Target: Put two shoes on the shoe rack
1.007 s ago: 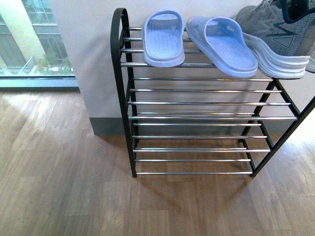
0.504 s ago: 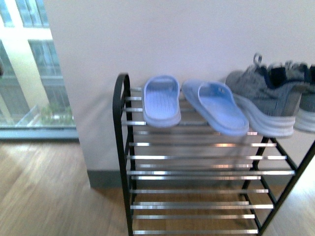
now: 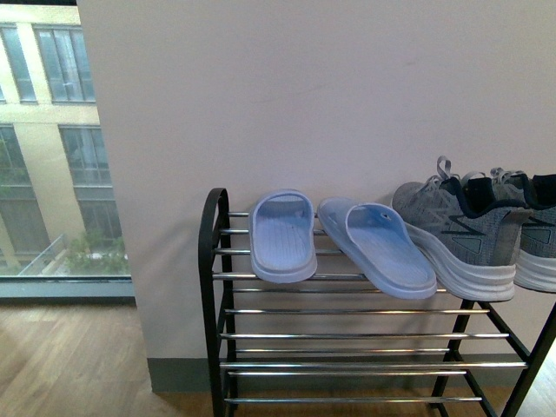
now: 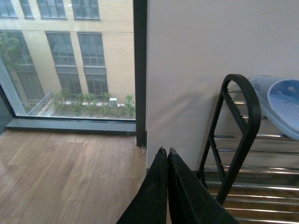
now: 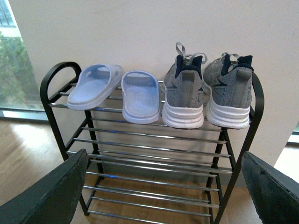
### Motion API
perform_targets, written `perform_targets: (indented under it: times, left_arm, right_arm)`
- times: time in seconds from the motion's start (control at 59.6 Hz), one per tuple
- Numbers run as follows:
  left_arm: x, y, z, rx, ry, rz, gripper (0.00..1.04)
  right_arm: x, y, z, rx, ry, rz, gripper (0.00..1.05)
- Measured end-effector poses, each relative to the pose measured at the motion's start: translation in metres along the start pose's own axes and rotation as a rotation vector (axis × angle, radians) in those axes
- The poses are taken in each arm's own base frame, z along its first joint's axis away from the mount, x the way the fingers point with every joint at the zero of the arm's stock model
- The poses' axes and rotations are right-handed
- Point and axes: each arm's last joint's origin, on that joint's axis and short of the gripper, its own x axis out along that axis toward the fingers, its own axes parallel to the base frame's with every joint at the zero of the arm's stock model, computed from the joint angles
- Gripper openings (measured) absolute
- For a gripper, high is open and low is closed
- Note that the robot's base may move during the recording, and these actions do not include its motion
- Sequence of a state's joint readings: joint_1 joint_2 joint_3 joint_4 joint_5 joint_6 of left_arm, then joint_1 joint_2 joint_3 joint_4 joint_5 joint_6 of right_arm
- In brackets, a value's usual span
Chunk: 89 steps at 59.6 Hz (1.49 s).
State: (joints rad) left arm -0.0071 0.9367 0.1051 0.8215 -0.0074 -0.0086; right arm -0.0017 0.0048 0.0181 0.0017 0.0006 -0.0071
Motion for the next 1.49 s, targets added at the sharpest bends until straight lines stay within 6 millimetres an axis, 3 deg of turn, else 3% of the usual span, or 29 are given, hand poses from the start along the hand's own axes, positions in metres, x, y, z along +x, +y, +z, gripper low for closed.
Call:
perform_targets:
  times: [0.201, 0.839, 1.494]
  left_arm:
    - [-0.016, 0.0, -0.013, 0.0, 0.01, -0.004, 0.01]
    - [-0.046, 0.0, -0.004, 0.001, -0.023, -0.005, 0.01]
    - [-0.06, 0.001, -0.004, 0.001, -0.026, -0.005, 0.01]
  right_arm:
    - [0.0, 0.0, 0.0, 0.0, 0.0, 0.0, 0.95]
    - [0.0, 0.0, 0.0, 0.0, 0.0, 0.0, 0.95]
    - [0.0, 0.0, 0.0, 0.0, 0.0, 0.0, 0.95]
